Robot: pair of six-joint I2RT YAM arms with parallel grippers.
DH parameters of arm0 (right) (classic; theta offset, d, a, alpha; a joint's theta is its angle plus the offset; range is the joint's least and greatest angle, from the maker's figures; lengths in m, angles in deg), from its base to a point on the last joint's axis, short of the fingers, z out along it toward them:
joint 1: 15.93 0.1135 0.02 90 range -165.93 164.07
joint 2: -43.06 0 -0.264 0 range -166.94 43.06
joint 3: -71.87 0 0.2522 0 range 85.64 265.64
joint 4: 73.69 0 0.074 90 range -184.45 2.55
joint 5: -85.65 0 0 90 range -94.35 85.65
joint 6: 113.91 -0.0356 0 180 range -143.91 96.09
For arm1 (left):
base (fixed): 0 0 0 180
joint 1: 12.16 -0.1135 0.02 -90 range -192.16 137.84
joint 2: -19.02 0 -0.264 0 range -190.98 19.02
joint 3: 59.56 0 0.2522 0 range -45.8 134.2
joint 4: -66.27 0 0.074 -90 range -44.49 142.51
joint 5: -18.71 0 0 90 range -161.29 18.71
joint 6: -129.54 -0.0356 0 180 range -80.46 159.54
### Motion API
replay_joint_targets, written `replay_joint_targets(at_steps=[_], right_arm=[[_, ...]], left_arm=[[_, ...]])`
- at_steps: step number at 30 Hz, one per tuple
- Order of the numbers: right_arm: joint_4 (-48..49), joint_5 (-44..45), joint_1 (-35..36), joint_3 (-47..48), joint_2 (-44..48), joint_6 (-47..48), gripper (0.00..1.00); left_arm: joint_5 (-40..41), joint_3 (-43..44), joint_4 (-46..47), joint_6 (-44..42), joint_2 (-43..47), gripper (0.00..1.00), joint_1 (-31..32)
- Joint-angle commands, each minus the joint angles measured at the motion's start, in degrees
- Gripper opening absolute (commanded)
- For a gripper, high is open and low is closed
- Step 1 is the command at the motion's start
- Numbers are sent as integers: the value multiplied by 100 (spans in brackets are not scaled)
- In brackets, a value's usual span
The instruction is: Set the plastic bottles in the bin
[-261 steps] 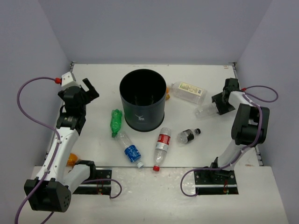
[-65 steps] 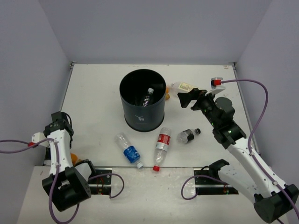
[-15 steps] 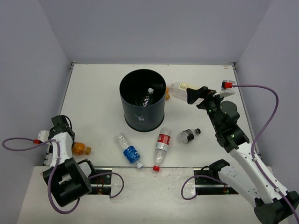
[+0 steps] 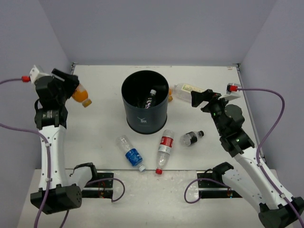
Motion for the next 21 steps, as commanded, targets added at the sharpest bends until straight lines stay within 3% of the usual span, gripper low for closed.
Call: replay_joint_targets(at_steps=[1, 6, 7, 9, 13, 17, 18, 21], right_arm=[[-121, 324, -17, -27, 201, -94, 99], [-673, 676, -17, 17, 321, -133, 99], [-758, 692, -17, 17, 330, -170, 99], [-1058, 868, -17, 33, 443, -314, 99], [-2022, 1002, -17, 26, 575, -711, 99], [-2751, 1031, -17, -268, 902, -1201, 99], [-2833, 995, -17, -394, 962, -1261, 99], [-3315, 931, -17, -589, 1109, -1756, 99]], left_arm=[[-1137, 1222, 1220, -1040, -468, 0, 1055], [-1010, 2165, 1928, -1847, -1313, 0, 2597], [-975, 2321, 1939, -1884, -1363, 0, 2671], [-577, 2725, 2051, -2352, -1997, 0, 3539], [-312, 3259, 2105, -2760, -2793, 0, 4109], [36, 2920, 2218, -2851, -2938, 0, 4299], [-15, 2816, 2357, -2851, -2916, 2, 4314], [-354, 2402, 2717, -2911, -2878, 30, 4383]])
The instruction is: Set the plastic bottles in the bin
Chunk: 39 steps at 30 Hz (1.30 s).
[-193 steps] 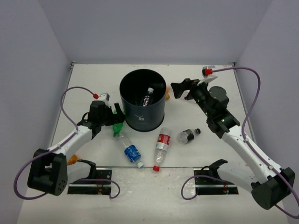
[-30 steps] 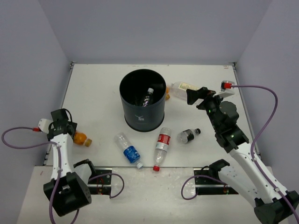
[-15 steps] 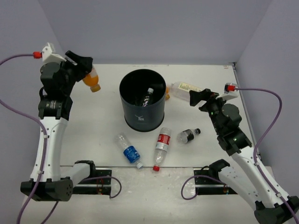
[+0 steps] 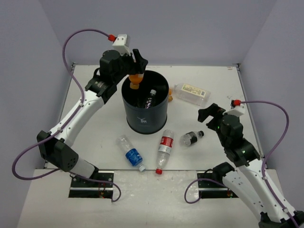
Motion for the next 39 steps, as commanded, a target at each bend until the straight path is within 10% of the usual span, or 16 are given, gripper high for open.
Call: replay_joint_targets(at_steps=[1, 5, 14, 22, 35, 39], right_arm=[[-1073, 59, -17, -306, 176, -967, 99], [-1383, -81, -18, -481, 223, -1370, 99], [-1492, -173, -17, -496, 199, -1565, 99], [-1485, -471, -24, -508, -415, -1772, 99], [-805, -1050, -17, -946, -1242, -2043, 99], [-502, -1305, -17, -992, -2091, -2144, 99]], left_arm=[[-83, -346, 767, -403, 231, 46, 97], [-251, -471, 781, -499, 233, 100, 204], [-482, -180, 742, -610, 381, 100, 210], [1185, -663, 262, -595, 1173, 100, 204], [4668, -3369, -1883, 2280, 3347, 100, 203], [4532, -3593, -2367, 2765, 3568, 100, 203]])
